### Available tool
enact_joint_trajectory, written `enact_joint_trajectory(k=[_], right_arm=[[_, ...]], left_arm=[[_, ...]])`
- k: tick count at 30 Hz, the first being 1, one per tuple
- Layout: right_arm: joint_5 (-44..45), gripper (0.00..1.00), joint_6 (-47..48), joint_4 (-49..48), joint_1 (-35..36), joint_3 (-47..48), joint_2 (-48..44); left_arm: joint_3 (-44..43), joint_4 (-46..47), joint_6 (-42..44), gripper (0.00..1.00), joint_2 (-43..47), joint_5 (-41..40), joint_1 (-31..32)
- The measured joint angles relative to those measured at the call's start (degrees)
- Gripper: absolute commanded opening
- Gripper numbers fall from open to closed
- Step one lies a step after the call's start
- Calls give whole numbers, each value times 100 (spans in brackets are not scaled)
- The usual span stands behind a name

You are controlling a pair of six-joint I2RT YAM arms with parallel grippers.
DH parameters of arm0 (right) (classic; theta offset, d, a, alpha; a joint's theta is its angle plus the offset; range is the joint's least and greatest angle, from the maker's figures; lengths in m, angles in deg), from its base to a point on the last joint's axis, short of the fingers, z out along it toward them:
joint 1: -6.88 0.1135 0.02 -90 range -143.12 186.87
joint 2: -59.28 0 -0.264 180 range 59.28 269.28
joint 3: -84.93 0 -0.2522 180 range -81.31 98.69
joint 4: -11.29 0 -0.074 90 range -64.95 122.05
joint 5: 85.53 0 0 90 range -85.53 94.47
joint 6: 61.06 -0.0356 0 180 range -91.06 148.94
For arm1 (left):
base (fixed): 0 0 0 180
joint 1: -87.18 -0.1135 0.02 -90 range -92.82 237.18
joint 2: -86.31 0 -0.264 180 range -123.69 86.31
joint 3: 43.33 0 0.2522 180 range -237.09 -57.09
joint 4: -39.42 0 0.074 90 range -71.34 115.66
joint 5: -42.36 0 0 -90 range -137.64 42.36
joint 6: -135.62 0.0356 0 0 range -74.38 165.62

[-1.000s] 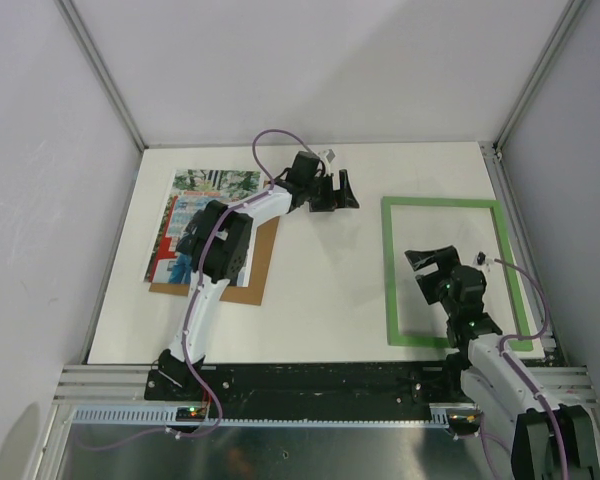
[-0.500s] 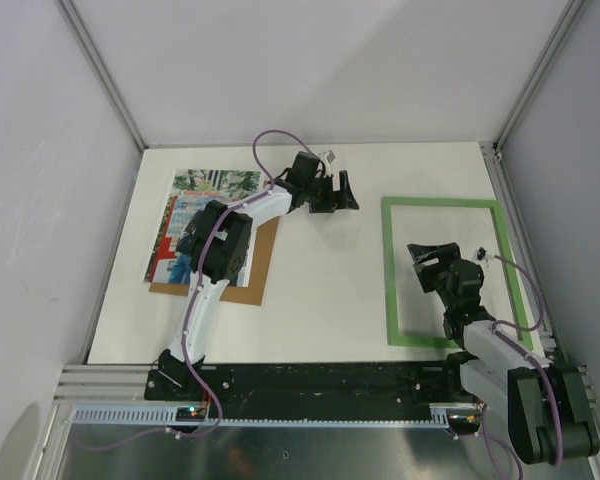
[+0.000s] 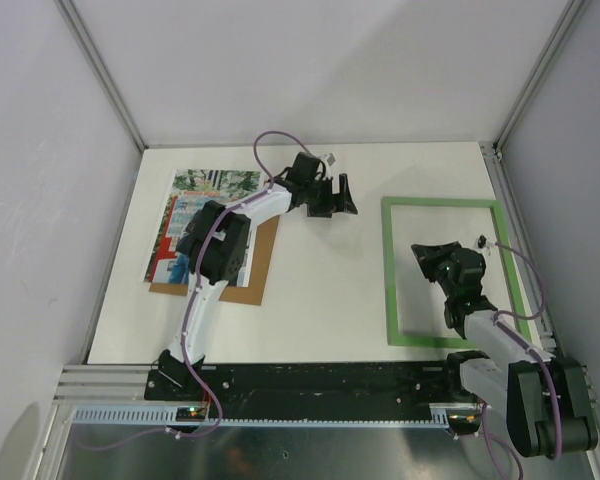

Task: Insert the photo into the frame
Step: Pick up the glass panel from the center of the board.

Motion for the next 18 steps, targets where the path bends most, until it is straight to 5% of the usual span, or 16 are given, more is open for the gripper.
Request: enact_joint_trajectory(k=[10, 18], right_arm=[[-726, 0, 1023, 1784, -48, 2055, -28], [-2535, 0, 1631, 2288, -96, 3432, 0]], left_arm=[[-76, -881, 164, 100, 892, 271, -870], [-221, -802, 66, 100, 2184, 1268, -2105]])
